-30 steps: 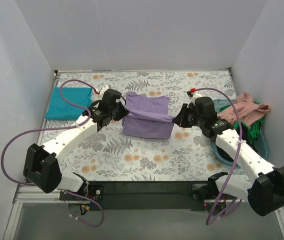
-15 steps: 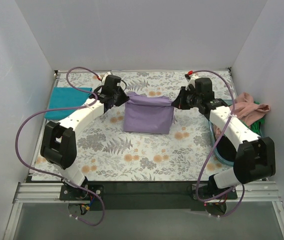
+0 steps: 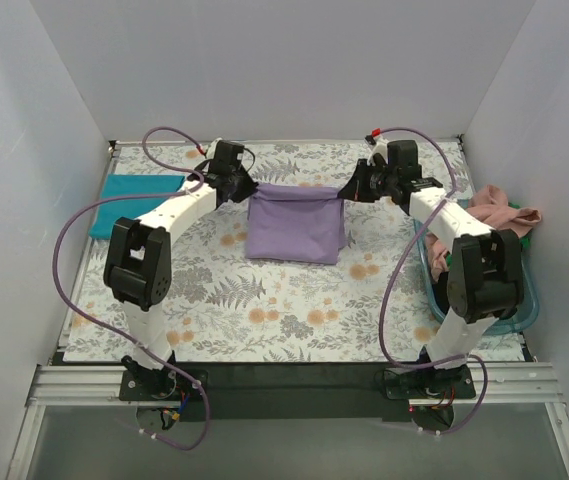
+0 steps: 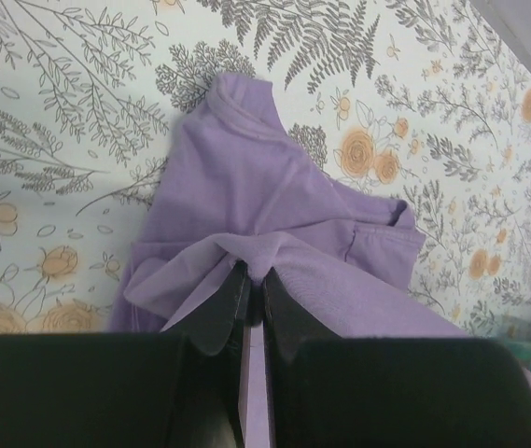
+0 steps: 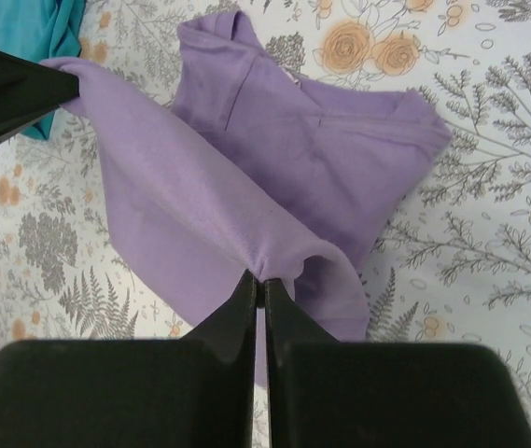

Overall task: Fold and stack the t-shirts
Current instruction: Fold the tshirt, then neatly place the folded tshirt to the corner

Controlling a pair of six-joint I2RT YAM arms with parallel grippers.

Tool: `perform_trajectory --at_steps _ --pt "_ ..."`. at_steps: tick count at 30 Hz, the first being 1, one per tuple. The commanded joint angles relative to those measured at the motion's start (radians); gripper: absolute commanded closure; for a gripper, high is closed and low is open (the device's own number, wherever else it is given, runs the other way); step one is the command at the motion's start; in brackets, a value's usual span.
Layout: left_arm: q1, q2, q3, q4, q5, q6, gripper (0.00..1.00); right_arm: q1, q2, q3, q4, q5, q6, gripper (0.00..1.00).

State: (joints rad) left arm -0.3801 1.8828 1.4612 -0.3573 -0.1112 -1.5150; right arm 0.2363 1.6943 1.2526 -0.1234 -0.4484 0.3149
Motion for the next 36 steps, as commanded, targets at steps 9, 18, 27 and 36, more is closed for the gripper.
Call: perform_trajectory --at_steps 9,18,27,36 --pt "0.061 0.292 0.345 -0.061 -0.012 0.001 0.02 -0.078 0.385 0.356 0.077 -0.179 -0.036 0.18" --pt "0.061 0.147 0.133 0.003 0.056 0.088 0.02 -0.055 0.182 0.107 0.071 -0.053 -0.126 0.01" --pt "0.060 0.094 -0.071 0.064 0.214 0.147 0.02 0.027 -0.091 -0.224 0.071 0.136 -0.062 0.02" --pt "0.023 0.208 -0.036 0.052 0.223 0.156 0.04 0.041 -0.462 -0.564 0.079 0.254 -0.033 0.02"
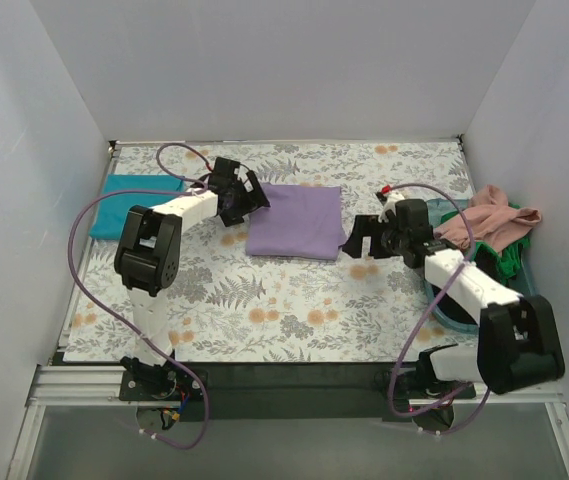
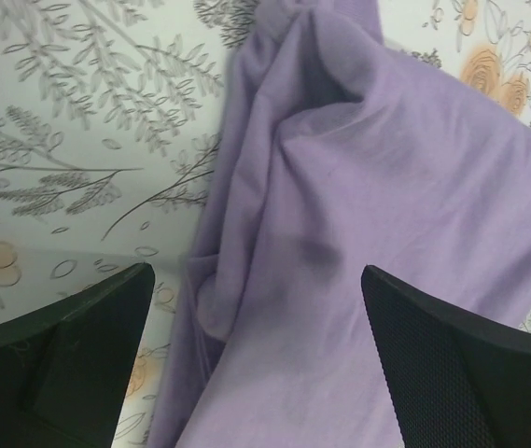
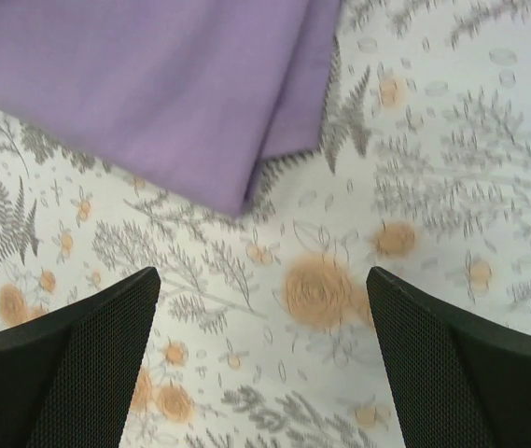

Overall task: Fold and stack the t-shirts
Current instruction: Neatly place the folded tshirt to the corner

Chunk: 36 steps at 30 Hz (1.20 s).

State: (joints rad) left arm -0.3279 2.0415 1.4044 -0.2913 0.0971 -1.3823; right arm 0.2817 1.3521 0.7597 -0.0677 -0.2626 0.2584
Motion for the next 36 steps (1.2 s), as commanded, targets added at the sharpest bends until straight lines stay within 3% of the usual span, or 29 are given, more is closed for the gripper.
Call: perform_trajectory --at_steps 1,5,10,15,18,19,20,28,32,36 --pt "-0.034 0.054 0.024 -0.017 0.007 0.026 0.07 -0.006 -0.158 -0.132 0.038 0.066 0.044 0.02" --pt "-0.062 0.083 0.027 -0.031 -0.022 -0.014 0.21 -0.003 -0.352 -0.288 0.117 0.026 0.099 0.02" --pt "-0.112 0.169 0.109 -0.084 -0.077 -0.026 0.50 -0.003 -0.631 -0.445 0.174 0.016 0.162 0.02" --pt "-0.175 0.227 0.182 -0.209 -0.203 -0.031 0.62 -0.003 -0.833 -0.539 0.203 0.010 0.203 0.02" --pt "-0.200 0.233 0.195 -0.238 -0.241 -0.015 0.78 -0.003 -0.872 -0.553 0.201 -0.001 0.202 0.02" --pt "-0.206 0.235 0.203 -0.250 -0.256 -0.006 0.86 -0.003 -0.875 -0.554 0.201 -0.001 0.200 0.02" --pt "-0.220 0.241 0.234 -0.290 -0.313 -0.001 1.00 -0.003 -0.875 -0.554 0.201 0.000 0.200 0.02" --pt "-0.244 0.142 0.249 -0.348 -0.626 0.129 1.00 -0.004 -0.829 -0.560 0.203 0.049 0.167 0.02" --pt "-0.241 0.059 0.209 -0.313 -0.804 0.321 1.00 -0.004 -0.857 -0.576 0.203 0.069 0.150 0.02" --pt "-0.224 -0.016 0.140 -0.174 -0.939 0.518 1.00 -0.003 -0.893 -0.582 0.201 0.115 0.137 0.02"
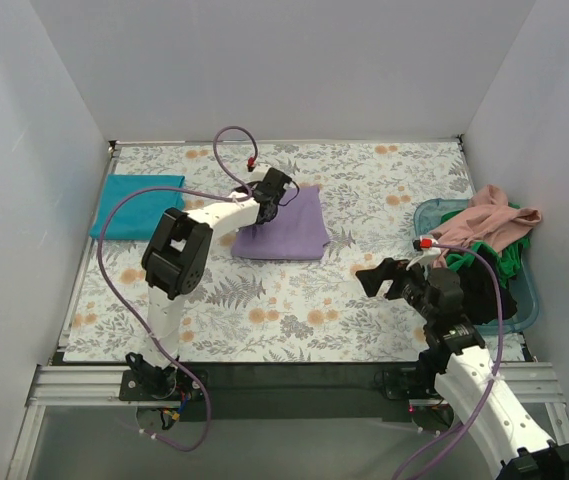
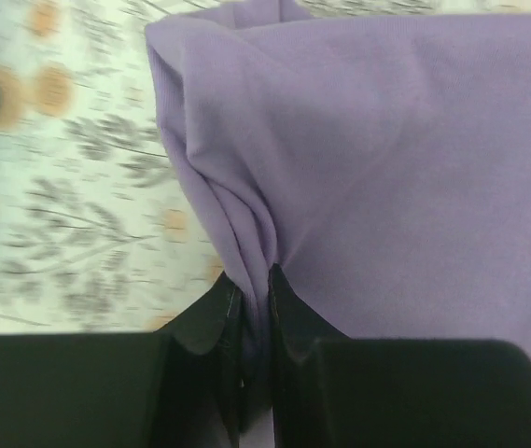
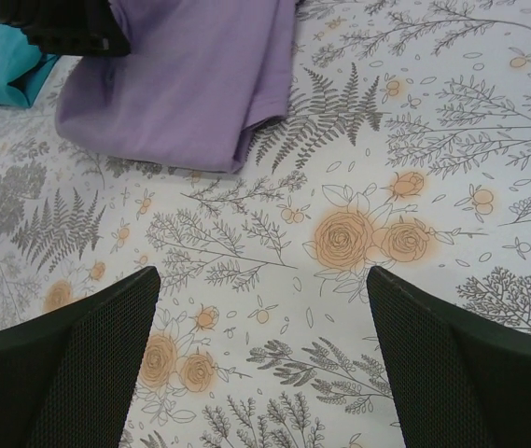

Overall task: Fold and stack the t-shirts
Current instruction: Neatly place the folded tshirt to the corner

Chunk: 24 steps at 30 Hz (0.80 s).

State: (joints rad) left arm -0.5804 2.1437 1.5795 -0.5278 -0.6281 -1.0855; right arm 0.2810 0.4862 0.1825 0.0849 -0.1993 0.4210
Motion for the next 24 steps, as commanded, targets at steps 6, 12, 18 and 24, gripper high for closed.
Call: perform_trajectory --at_steps 6,12,18,24 --pt "0.131 -0.168 -0.058 0.100 -0.281 0.344 1.00 -0.005 -0.047 -0.012 0.047 0.078 -0.056 0.01" --pt "0.235 -0.220 -0.044 0.215 -0.274 0.496 1.00 -0.005 -0.021 -0.005 0.042 0.116 -0.074 0.01" --pt "0.298 -0.251 -0.030 0.390 -0.288 0.725 1.00 -0.003 0.002 0.002 0.042 0.136 -0.083 0.02" --pt "0.333 -0.340 -0.061 0.508 -0.248 0.849 1.00 -0.003 0.005 0.002 0.042 0.161 -0.087 0.02"
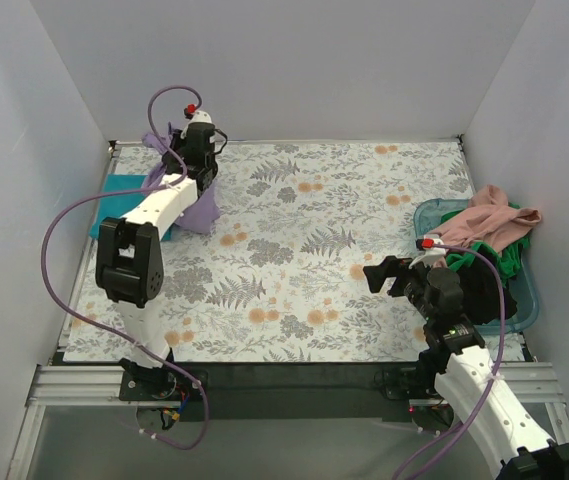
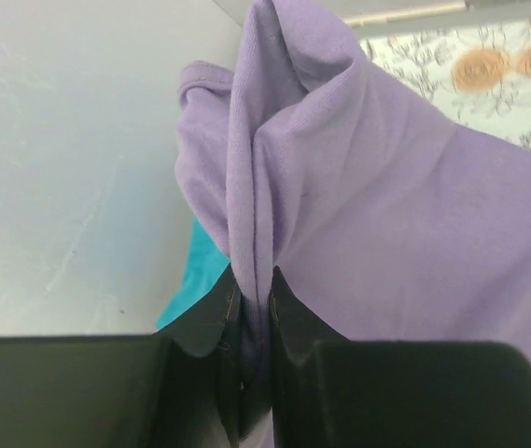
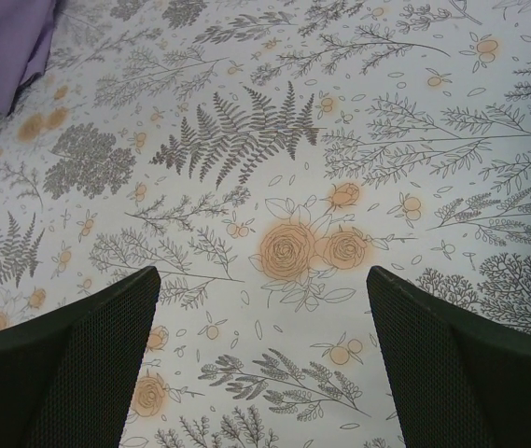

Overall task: Fold and stack the t-shirts
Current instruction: Neatly place the folded tshirt to the corner

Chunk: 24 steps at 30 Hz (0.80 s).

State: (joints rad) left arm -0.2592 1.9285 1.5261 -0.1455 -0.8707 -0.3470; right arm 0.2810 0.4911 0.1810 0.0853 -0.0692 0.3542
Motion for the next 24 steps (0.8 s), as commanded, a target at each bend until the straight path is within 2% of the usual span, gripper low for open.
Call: perform_trajectory --at_steps 1,6,12,24 --pt "0.021 -0.150 -0.017 0.135 -0.010 0.118 1.00 -0.003 0.000 0.003 0.044 0.034 -0.018 0.02" --pt "0.038 -0.224 -0.033 0.139 0.015 0.152 1.00 -0.003 0.040 0.012 0.044 0.031 -0.015 0.01" --pt "0.078 -0.315 -0.050 0.057 0.173 0.095 1.00 -0.003 0.049 0.009 0.042 0.031 -0.011 0.02" --pt "0.225 -0.258 -0.090 -0.036 0.412 0.012 1.00 -0.003 0.058 0.017 0.036 0.054 -0.008 0.02"
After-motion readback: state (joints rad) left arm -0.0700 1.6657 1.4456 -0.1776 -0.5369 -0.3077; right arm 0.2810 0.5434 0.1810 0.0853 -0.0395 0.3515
